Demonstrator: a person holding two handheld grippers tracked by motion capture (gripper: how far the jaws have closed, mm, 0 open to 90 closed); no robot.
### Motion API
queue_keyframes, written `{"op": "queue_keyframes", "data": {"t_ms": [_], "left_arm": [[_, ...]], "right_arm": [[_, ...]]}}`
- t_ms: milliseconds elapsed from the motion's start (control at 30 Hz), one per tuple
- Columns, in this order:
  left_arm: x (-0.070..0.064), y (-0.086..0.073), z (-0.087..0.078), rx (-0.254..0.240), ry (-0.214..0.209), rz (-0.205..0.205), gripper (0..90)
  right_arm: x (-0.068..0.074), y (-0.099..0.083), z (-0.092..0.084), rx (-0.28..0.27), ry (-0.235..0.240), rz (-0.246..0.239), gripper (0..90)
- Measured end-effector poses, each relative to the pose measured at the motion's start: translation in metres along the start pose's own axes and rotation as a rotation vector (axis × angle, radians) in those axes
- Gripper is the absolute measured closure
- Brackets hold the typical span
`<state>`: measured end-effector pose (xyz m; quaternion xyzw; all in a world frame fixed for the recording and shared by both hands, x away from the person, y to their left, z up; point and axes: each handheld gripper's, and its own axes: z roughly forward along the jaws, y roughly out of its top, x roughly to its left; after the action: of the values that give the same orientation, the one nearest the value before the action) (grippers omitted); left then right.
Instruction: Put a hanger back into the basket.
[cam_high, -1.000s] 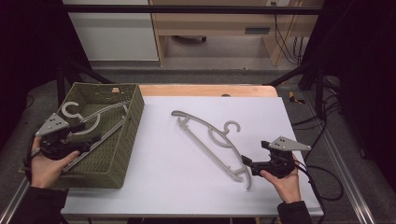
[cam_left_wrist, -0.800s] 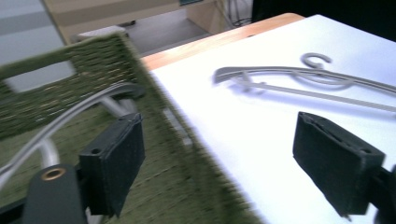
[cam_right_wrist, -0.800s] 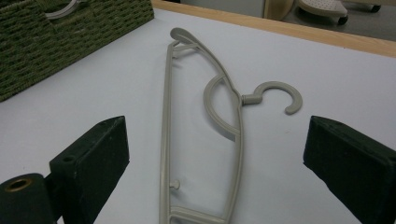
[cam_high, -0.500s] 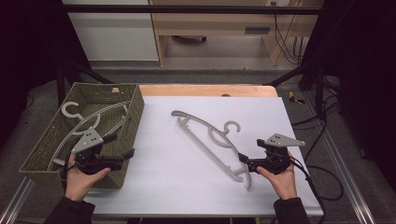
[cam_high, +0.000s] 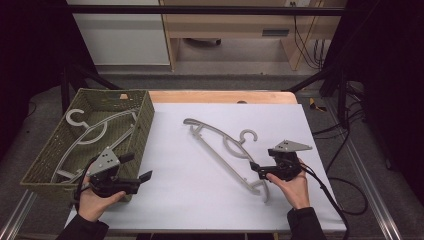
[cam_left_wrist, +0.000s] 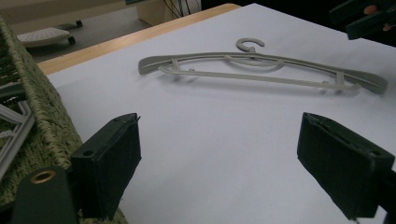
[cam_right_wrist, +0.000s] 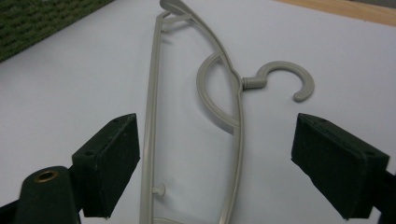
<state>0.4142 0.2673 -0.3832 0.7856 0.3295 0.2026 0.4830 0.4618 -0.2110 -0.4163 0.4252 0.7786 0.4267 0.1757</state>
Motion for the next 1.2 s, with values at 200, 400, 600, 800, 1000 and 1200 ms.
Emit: {"op": "queue_keyframes", "data": {"t_ms": [200,400,600,800,1000,1200], "left_arm": [[-0.004,-0.002,0.004,0.018,-0.006,0.013,13.1],[-0.003,-0.003,0.007,0.029,-0.012,0.013,13.1],[-0.004,-0.002,0.006,0.023,-0.017,0.020,12.9],[-0.004,-0.002,0.005,0.021,-0.016,0.018,13.0],[-0.004,-0.002,0.005,0.023,-0.018,0.018,13.2],[-0.003,-0.002,0.004,0.023,-0.016,0.013,13.3]], "right_arm": [[-0.001,-0.004,0.016,0.076,-0.037,-0.008,20.9],[-0.001,-0.009,0.030,0.141,-0.066,-0.026,31.2],[-0.002,-0.015,0.042,0.219,-0.063,-0.026,44.1],[-0.006,-0.020,0.046,0.271,-0.078,0.016,58.4],[-0.005,-0.022,0.051,0.302,-0.083,0.011,69.6],[-0.007,-0.024,0.053,0.312,-0.112,0.004,77.2]]}}
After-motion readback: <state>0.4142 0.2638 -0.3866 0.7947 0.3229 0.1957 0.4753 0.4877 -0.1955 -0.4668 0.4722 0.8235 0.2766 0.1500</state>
